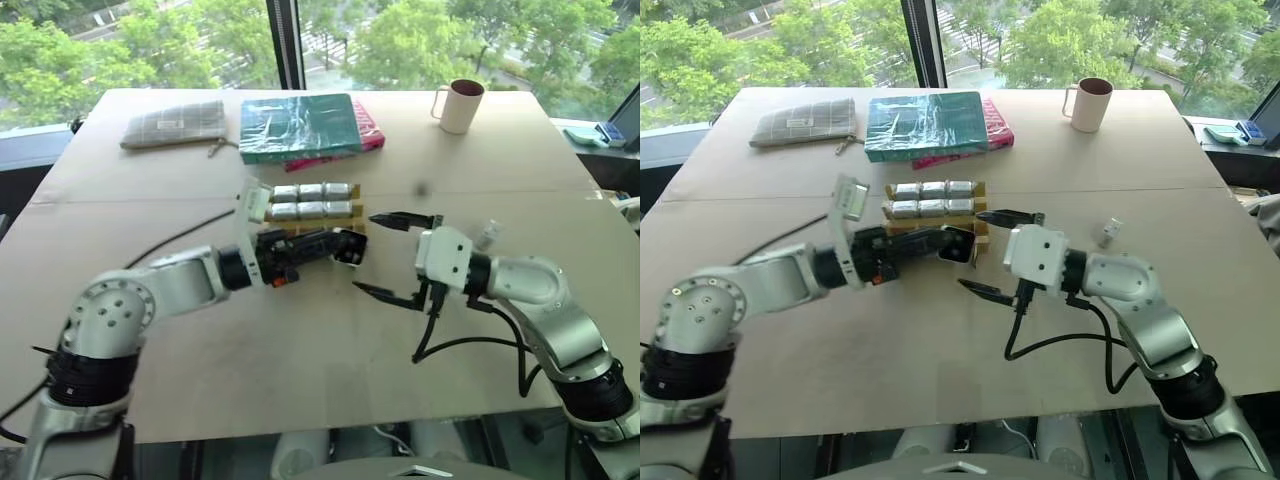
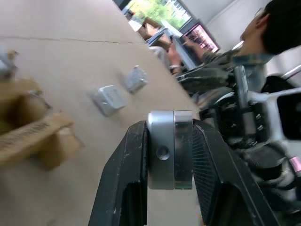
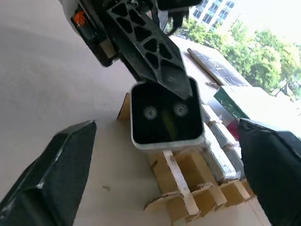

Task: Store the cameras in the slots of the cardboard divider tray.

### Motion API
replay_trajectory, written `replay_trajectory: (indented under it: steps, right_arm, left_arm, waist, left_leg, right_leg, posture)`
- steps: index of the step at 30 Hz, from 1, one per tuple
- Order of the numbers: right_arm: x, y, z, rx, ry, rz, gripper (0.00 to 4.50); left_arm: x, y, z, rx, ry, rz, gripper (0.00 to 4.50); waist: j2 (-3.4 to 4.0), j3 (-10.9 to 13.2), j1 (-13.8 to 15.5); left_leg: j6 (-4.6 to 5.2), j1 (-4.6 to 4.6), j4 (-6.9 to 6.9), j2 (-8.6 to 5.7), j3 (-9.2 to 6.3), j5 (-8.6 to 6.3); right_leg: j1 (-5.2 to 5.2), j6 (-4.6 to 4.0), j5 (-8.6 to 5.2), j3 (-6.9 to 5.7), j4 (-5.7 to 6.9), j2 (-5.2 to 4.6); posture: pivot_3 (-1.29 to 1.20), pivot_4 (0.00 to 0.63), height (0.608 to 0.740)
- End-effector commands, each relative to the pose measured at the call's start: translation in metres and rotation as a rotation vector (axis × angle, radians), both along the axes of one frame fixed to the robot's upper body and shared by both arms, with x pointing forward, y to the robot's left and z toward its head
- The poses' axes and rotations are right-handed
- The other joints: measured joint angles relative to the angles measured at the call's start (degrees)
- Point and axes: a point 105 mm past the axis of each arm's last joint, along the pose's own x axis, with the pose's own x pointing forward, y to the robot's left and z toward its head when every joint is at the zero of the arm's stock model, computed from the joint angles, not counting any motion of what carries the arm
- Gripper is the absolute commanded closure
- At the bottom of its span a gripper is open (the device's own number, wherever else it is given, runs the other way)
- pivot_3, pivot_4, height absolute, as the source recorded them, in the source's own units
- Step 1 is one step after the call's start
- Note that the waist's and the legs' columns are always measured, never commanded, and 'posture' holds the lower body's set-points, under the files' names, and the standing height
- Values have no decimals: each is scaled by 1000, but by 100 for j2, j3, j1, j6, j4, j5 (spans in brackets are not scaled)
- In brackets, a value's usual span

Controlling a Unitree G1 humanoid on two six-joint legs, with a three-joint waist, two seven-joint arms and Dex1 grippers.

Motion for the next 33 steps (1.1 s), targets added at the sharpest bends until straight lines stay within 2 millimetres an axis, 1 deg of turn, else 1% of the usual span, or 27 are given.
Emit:
replay_trajectory:
  steps: [1, 4, 6, 9, 12, 14, 18, 21, 26, 30, 33]
  right_arm:
    - [-2, -28, 20, 79, 40, -48, 42]
    - [-7, -42, 28, 105, 72, -48, 42]
    - [-9, -45, 31, 112, 83, -52, 42]
    - [-10, -47, 33, 127, 95, -57, 42]
    - [-10, -49, 36, 146, 90, -79, 42]
    - [-9, -50, 36, 149, 85, -94, 42]
    - [-10, -47, 33, 151, 73, -111, 42]
    - [-12, -44, 31, 157, 71, -116, 42]
    - [-15, -37, 25, 160, 61, -127, 42]
    - [-15, -37, 23, 164, 51, -140, 42]
    - [-15, -36, 22, 164, 45, -145, 42]
  left_arm:
    - [24, 34, 26, 168, -230, 24, 3779]
    - [38, 60, 24, 343, -309, 2, 3779]
    - [46, 73, 19, 436, -341, -18, 3779]
    - [55, 84, 17, 512, -360, -62, 3779]
    - [64, 91, 18, 572, -383, -116, 3779]
    - [69, 92, 20, 583, -387, -147, 3779]
    - [76, 95, 17, 599, -372, -216, 3779]
    - [79, 92, 16, 578, -359, -251, 3779]
    - [83, 86, 4, 584, -336, -309, 3779]
    - [87, 82, 1, 589, -336, -326, 3779]
    - [87, 78, -1, 579, -319, -356, 3779]
  waist:
    - [-2, 6, 7]
    - [3, 10, -13]
    - [3, 10, -14]
    - [-2, 13, -13]
    - [-8, 14, 5]
    - [-12, 14, 25]
    - [-15, 14, 2]
    - [-18, 16, -7]
    - [-25, 18, -6]
    - [-34, 22, -5]
    - [-38, 24, -8]
  left_leg:
    - [0, 0, 0, 0, 1, 0]
    - [0, 2, -9, -6, 10, 0]
    - [0, 2, -13, 0, 10, 0]
    - [0, -8, -16, 8, 11, 0]
    - [1, -45, -8, 10, 5, 0]
    - [4, -69, 1, 6, 0, 0]
    - [19, -75, 9, 4, 5, -9]
    - [23, -76, 9, 4, 7, -11]
    - [23, -76, 12, 8, 3, -11]
    - [26, -76, 24, 8, 2, -13]
    - [30, -77, 36, 9, 2, -15]
  right_leg:
    - [0, 0, 0, 0, 1, 0]
    - [-1, -1, -1, 7, -7, 3]
    - [-3, 1, -1, 7, -10, 3]
    - [-16, 2, -1, 7, -13, 11]
    - [-42, 2, 0, 3, -17, 13]
    - [-55, 3, 0, 0, -15, 11]
    - [-56, 4, 0, 5, -16, 8]
    - [-56, 5, 0, 7, -9, 8]
    - [-57, 12, -4, 6, 4, 8]
    - [-57, 12, -4, 8, 17, 5]
    - [-57, 12, -4, 9, 17, 4]
  posture:
    - [0, 150, 740]
    - [0, 150, 740]
    - [0, 150, 740]
    - [0, 150, 740]
    - [0, 150, 740]
    - [0, 150, 740]
    - [0, 150, 740]
    - [0, 150, 740]
    - [0, 150, 740]
    - [0, 150, 740]
    - [0, 150, 740]
